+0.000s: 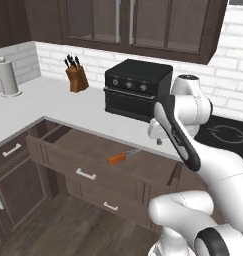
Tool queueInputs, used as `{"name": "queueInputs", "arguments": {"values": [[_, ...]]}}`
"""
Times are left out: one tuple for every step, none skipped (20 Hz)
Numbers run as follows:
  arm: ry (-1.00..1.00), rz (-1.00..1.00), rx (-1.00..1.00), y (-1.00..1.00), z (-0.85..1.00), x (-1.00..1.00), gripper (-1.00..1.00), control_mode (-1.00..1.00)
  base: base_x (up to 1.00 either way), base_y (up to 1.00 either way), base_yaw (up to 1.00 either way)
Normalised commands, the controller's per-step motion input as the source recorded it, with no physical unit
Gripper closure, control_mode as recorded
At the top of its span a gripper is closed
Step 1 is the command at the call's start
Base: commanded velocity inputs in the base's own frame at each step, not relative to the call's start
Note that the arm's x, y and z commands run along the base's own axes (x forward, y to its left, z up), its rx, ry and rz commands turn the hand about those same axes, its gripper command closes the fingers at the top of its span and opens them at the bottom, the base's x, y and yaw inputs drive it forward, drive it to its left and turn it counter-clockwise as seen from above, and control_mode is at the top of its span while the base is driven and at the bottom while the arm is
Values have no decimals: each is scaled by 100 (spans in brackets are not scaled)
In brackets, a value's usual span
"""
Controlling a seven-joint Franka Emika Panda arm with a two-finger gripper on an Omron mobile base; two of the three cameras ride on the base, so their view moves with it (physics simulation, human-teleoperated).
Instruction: Pick up the knife from the drawer and place it on the cutting board. Then place the meat from the plate to the cutting board.
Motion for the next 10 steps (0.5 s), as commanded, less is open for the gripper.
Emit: {"name": "queueInputs", "arguments": {"values": [[23, 0, 11, 0, -100, 24, -100, -100, 0, 0, 0], [27, 0, 9, 9, -100, 70, -100, -100, 0, 0, 0], [33, 0, 6, 35, -100, 100, -100, -100, 0, 0, 0], [30, 2, 5, 31, -100, 97, -100, -100, 0, 0, 0], [27, 3, 9, 21, -100, 90, -100, -100, 0, 0, 0], [27, 2, 10, 24, -100, 86, -100, -100, 0, 0, 0], [27, 1, 12, 29, -100, 84, -100, -100, 0, 0, 0], [25, 2, 14, 29, -100, 83, -100, -100, 0, 0, 0], [20, 1, 13, 32, -100, 88, -100, -100, 0, 0, 0], [16, 2, 13, 28, -100, 82, -100, -100, 0, 0, 0]]}}
